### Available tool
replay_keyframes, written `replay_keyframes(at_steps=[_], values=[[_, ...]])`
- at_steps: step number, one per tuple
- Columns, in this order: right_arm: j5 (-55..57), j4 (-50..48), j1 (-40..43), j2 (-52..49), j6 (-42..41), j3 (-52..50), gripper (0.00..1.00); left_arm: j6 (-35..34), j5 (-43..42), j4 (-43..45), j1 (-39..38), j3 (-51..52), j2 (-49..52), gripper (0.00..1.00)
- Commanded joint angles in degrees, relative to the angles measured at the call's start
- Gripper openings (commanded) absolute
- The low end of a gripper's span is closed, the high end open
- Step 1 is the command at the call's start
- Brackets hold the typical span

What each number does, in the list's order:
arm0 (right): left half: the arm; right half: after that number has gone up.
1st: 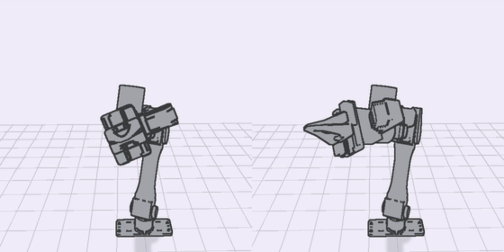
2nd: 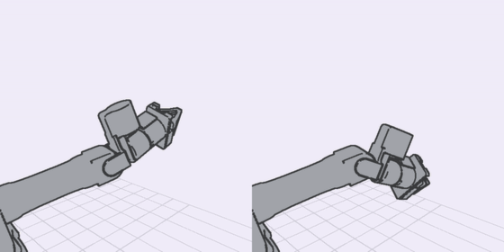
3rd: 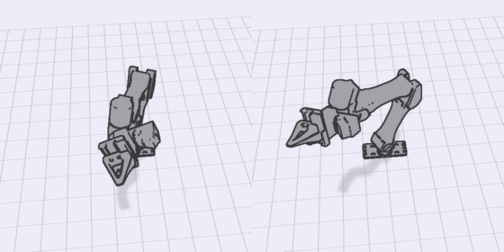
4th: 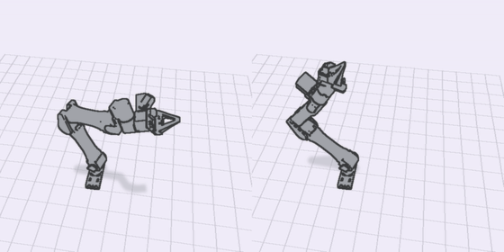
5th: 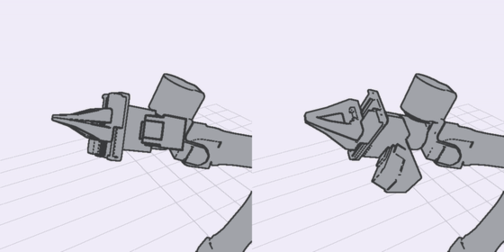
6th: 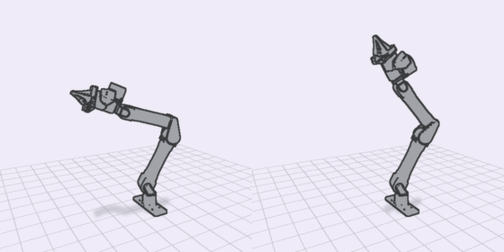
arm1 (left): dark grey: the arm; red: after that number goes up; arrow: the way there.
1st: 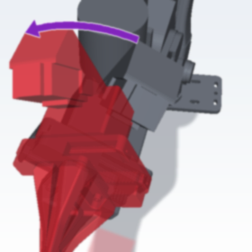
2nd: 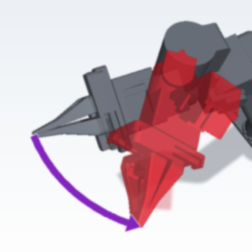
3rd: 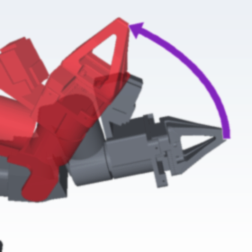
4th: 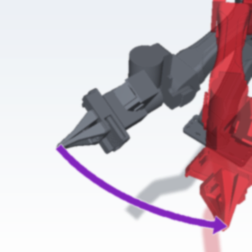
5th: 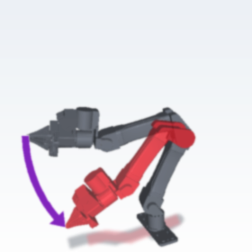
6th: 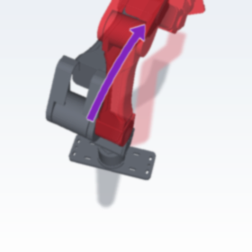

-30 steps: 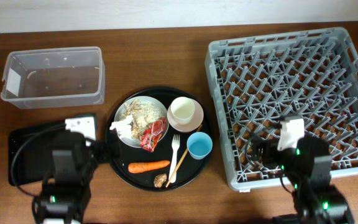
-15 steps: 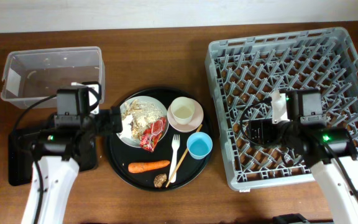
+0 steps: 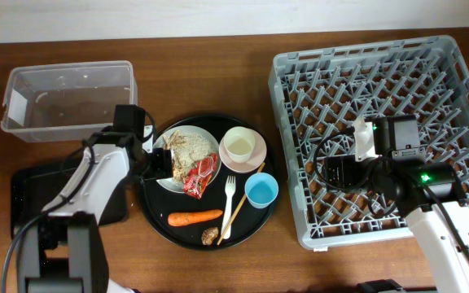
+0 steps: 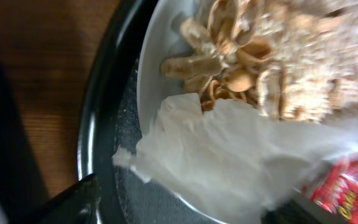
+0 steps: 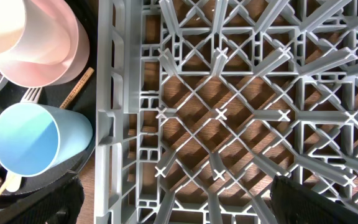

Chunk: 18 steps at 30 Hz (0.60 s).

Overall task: Sort waste into correct bins and load items into the dishwasher rack
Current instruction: 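Grasp the white tissue on the plate with the left gripper, then move the tissue into the clear plastic bin and release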

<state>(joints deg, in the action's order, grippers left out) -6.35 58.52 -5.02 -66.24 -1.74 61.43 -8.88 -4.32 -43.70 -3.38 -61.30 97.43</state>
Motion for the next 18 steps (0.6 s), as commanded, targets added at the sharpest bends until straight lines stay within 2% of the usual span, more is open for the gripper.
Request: replay_keyframes(at_steps=[1, 2, 6, 8, 9, 11, 13, 18], values=[[-0.5, 0.0, 0.2, -0.1, -0.5, 1.2, 0.99, -0.5, -0.9, 1.0, -0.1, -0.6, 1.4, 0.62], [-0.5, 0.0, 0.2, -0.1, -0.5, 1.2, 0.99, -0.5, -0.9, 1.7, -0.1, -0.6, 1.4, 0.56], [-0.5, 0.0, 0.2, -0.1, -0.5, 1.2, 0.99, -0.5, -0.9, 4.2, -0.1, -0.6, 1.4, 0.47], [-0.5, 0.0, 0.2, -0.1, -0.5, 1.2, 0.99, -0.5, -0.9, 4.8, -0.1, -0.6, 1.4, 0.34], [-0.5, 0.0, 0.2, -0.1, -0.5, 1.2, 0.99, -0.5, -0.9, 4.8, -0.1, -0.6, 1.4, 0.22], [-0.5, 0.0, 0.2, -0.1, -0.5, 1.2, 0.99, -0.5, -0.9, 4.7, -0.1, -0.6, 1.4, 0.13], [-0.5, 0.0, 0.2, -0.1, -0.5, 1.2, 0.99, -0.5, -0.9, 4.6, -0.1, -0.7, 1.3, 0.06], [-0.5, 0.0, 0.2, -0.1, -0.5, 1.2, 0.99, -0.5, -0.8, 0.5, -0.1, -4.1, -0.5, 0.02]])
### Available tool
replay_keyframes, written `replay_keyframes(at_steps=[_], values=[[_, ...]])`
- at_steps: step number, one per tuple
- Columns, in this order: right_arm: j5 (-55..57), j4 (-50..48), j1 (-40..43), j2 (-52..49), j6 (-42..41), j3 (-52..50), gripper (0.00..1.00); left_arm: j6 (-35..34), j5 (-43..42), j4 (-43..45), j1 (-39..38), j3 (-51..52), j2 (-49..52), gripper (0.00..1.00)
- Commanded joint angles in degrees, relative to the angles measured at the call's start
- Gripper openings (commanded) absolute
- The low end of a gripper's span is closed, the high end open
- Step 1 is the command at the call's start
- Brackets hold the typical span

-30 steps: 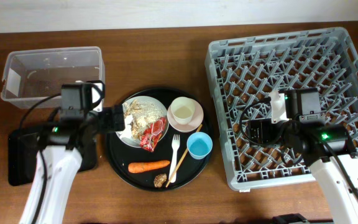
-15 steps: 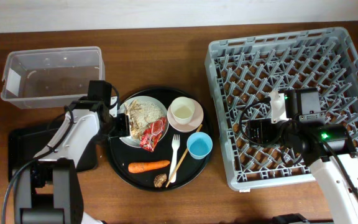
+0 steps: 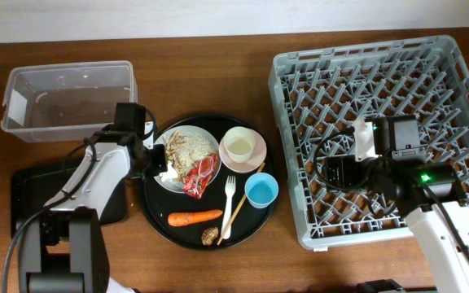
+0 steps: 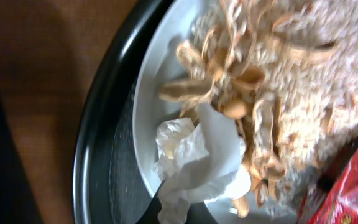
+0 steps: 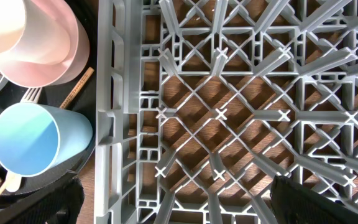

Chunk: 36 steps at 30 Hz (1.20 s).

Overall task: Sort waste into correct bins and load items into the dishwasher rack
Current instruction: 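Move the tissue into the clear plastic bin and release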

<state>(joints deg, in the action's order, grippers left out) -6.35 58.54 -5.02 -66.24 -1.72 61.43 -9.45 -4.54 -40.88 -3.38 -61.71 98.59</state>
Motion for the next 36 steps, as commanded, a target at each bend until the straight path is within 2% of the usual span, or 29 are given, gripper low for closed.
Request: replay_keyframes(at_steps=[1, 4, 8, 12, 17, 18, 19, 20, 21, 22, 29, 33, 36], values=[[-0.5, 0.0, 0.2, -0.1, -0.5, 1.2, 0.99, 0.1, -0.5, -3.5, -0.1, -5.3, -2.5, 0.02], [-0.5, 0.0, 0.2, -0.1, -0.5, 1.2, 0.99, 0.1, 1.6, -4.9, 0.4, -11.3, -5.4, 0.02], [-0.5, 0.0, 0.2, -0.1, -0.5, 1.2, 0.99, 0.1, 7.9, -2.8, 2.6, -17.7, -7.7, 0.14], [-0.5, 0.0, 0.2, -0.1, -0.5, 1.2, 0.99, 0.1, 12.4, 2.7, 5.3, -18.3, -7.1, 0.15], [-0.5, 0.0, 0.2, -0.1, -0.5, 1.2, 0.99, 0.1, 12.5, 7.1, 9.6, -18.3, -3.5, 0.22], [-0.5, 0.0, 0.2, -0.1, -0.5, 1.2, 0.99, 0.1, 12.5, 7.5, 10.1, -18.3, -2.6, 0.29], [-0.5, 0.0, 0.2, -0.1, -0.5, 1.2, 0.99, 0.1, 12.4, 7.9, 10.5, -18.3, -1.6, 0.41], [-0.5, 0.0, 0.2, -0.1, -0.5, 1.2, 0.99, 0.1, 12.1, 8.4, 10.8, -18.3, -0.8, 0.58], [-0.5, 0.0, 0.2, -0.1, -0.5, 1.2, 0.99, 0.1, 11.8, 8.8, 10.9, -18.3, -0.1, 0.68], [-0.5, 0.0, 0.2, -0.1, -0.5, 1.2, 0.99, 0.1, 11.8, 9.0, 10.8, -18.3, 0.2, 0.72], [-0.5, 0.0, 0.2, -0.1, -0.5, 1.2, 0.99, 0.1, 10.5, 8.6, 10.8, -18.3, 0.3, 0.75], [-0.5, 0.0, 0.2, -0.1, -0.5, 1.2, 0.99, 0.1, -0.4, 4.9, 9.1, -18.3, -2.8, 0.73], [-0.5, 0.0, 0.2, -0.1, -0.5, 1.2, 0.99, 0.1, -3.5, 0.1, 6.0, -18.3, -5.0, 0.73]])
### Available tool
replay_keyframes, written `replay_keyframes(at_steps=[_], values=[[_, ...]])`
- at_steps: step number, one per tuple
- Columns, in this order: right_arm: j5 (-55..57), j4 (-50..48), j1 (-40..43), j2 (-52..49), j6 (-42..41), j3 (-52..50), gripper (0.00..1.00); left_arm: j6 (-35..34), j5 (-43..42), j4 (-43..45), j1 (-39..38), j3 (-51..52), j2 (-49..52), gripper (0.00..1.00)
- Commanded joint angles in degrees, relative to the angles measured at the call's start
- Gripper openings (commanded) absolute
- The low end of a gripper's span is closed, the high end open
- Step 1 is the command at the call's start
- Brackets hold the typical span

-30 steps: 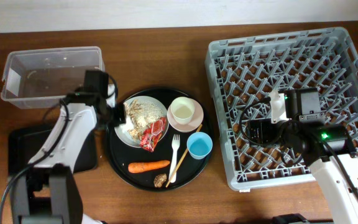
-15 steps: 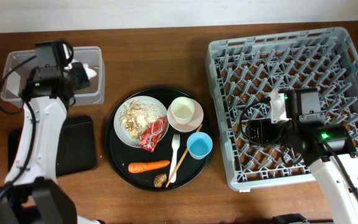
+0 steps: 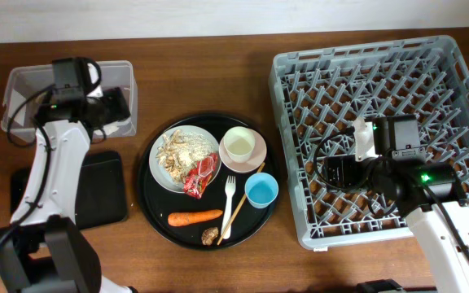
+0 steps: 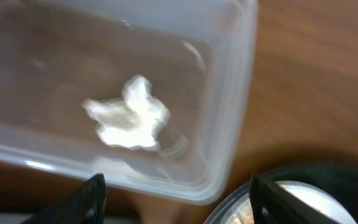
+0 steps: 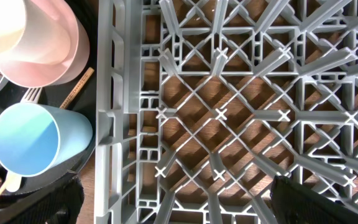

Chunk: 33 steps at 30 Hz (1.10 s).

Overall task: Sort waste into correct bins and load items into the dishwasher rack
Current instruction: 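Move the tissue into the clear plastic bin and release, then grasp the red strawberry cake wrapper with the left gripper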

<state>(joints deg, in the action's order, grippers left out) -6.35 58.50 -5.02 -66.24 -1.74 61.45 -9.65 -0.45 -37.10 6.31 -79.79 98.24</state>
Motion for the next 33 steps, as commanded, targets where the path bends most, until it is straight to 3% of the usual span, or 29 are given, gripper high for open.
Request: replay_keyframes(at_steps=[1, 6, 9, 13, 20, 30, 33], values=[[-0.5, 0.0, 0.2, -0.1, -0.5, 1.1, 0.99, 0.3, -7.8, -6.0, -5.0, -0.2, -5.0, 0.73], [-0.5, 0.0, 0.2, -0.1, -0.5, 1.1, 0.99, -0.9, -7.7, -25.0, -13.9, 1.2, -3.5, 0.72], [-0.5, 0.1, 0.2, -0.1, -0.5, 1.1, 0.99, -2.5, -7.8, -28.8, -18.2, 4.2, -2.4, 0.73], [-0.5, 0.5, 0.2, -0.1, -0.5, 1.1, 0.99, -2.6, -7.8, -24.7, -21.5, 11.1, -2.3, 0.73], [-0.5, 0.7, 0.2, -0.1, -0.5, 1.1, 0.99, -4.9, -13.9, -9.0, -21.6, 20.0, -2.2, 0.72], [-0.5, 0.9, 0.2, -0.1, -0.5, 1.1, 0.99, -14.1, -12.2, -5.2, -21.6, 22.7, -0.7, 0.68], [-0.5, 1.0, 0.2, -0.1, -0.5, 1.1, 0.99, -14.6, -14.6, -4.2, -21.6, 22.7, -0.7, 0.57]])
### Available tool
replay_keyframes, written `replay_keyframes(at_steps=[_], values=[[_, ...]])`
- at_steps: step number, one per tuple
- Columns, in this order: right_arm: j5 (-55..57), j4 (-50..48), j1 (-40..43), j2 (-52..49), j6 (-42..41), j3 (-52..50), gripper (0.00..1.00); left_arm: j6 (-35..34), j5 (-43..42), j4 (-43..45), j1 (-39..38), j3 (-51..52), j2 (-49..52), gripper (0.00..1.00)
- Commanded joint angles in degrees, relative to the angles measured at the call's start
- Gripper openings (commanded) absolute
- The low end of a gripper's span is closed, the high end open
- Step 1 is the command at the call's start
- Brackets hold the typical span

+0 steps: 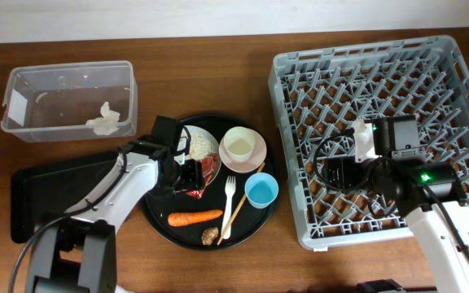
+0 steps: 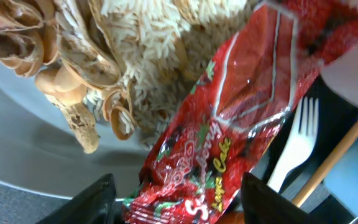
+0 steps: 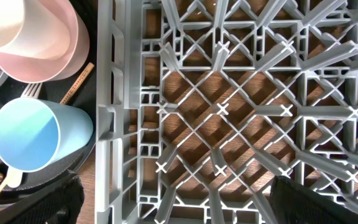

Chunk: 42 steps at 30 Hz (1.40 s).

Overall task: Sort waste into correct bins and load items into the dishwasher rack
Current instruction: 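Grasp the red strawberry cake wrapper with the left gripper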

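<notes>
My left gripper (image 1: 187, 172) hovers low over the white plate (image 1: 205, 143) on the round black tray (image 1: 155, 213). It is open, and its fingers (image 2: 98, 200) straddle the lower end of a red snack wrapper (image 2: 229, 124). Rice and peanut shells (image 2: 79, 81) lie on the plate beside the wrapper. A crumpled white napkin (image 1: 104, 120) lies in the clear bin (image 1: 23, 77). My right gripper (image 3: 179, 202) stands open over the grey dishwasher rack (image 1: 454, 98), holding nothing.
The tray also holds a cream cup in a pink bowl (image 1: 243, 148), a blue cup (image 1: 260, 190), a white fork (image 1: 230, 203), a chopstick (image 1: 243, 203), a carrot (image 1: 195, 217) and a brown scrap (image 1: 210, 235). A flat black bin (image 1: 47, 199) lies at the left.
My left gripper was open above the clear bin with the napkin lying in it. Now it is over the plate, open around the red wrapper. The right arm has barely moved.
My left gripper was at the plate's edge around the white napkin, then shut on it. Then it stood open over the clear bin, the napkin lying inside. Now it is at the red wrapper on the plate. The right gripper stayed open over the rack.
</notes>
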<state>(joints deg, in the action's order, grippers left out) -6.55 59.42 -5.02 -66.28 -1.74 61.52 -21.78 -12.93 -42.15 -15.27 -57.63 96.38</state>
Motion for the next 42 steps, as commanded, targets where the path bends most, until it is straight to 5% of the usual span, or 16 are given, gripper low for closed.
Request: replay_keyframes(at_steps=[1, 17, 24, 28, 32, 42], values=[[-0.3, 0.1, 0.2, -0.1, -0.5, 1.0, 0.99, -2.5, -2.8, 1.1, 0.0, 0.5, 1.2, 0.56], [-0.3, 0.4, 0.2, 0.0, -0.5, 1.0, 0.99, -3.1, -2.8, 2.8, 0.0, 0.5, 1.2, 0.01], [-0.3, 0.4, 0.2, -0.1, -0.5, 1.0, 0.99, -3.0, -2.7, 2.7, 0.0, 0.5, 1.2, 0.00], [-0.3, 0.4, 0.2, -0.1, -0.5, 1.0, 0.99, -3.0, -2.4, 2.7, 0.2, 0.4, 1.1, 0.50], [-0.3, 0.4, 0.2, 0.0, -0.5, 1.0, 0.99, -4.0, -2.9, 2.6, 1.6, 0.3, 1.1, 0.79], [-0.3, 0.4, 0.2, -0.1, -0.5, 1.0, 0.99, -6.9, -3.3, 4.2, 0.2, 0.3, 2.5, 0.69]])
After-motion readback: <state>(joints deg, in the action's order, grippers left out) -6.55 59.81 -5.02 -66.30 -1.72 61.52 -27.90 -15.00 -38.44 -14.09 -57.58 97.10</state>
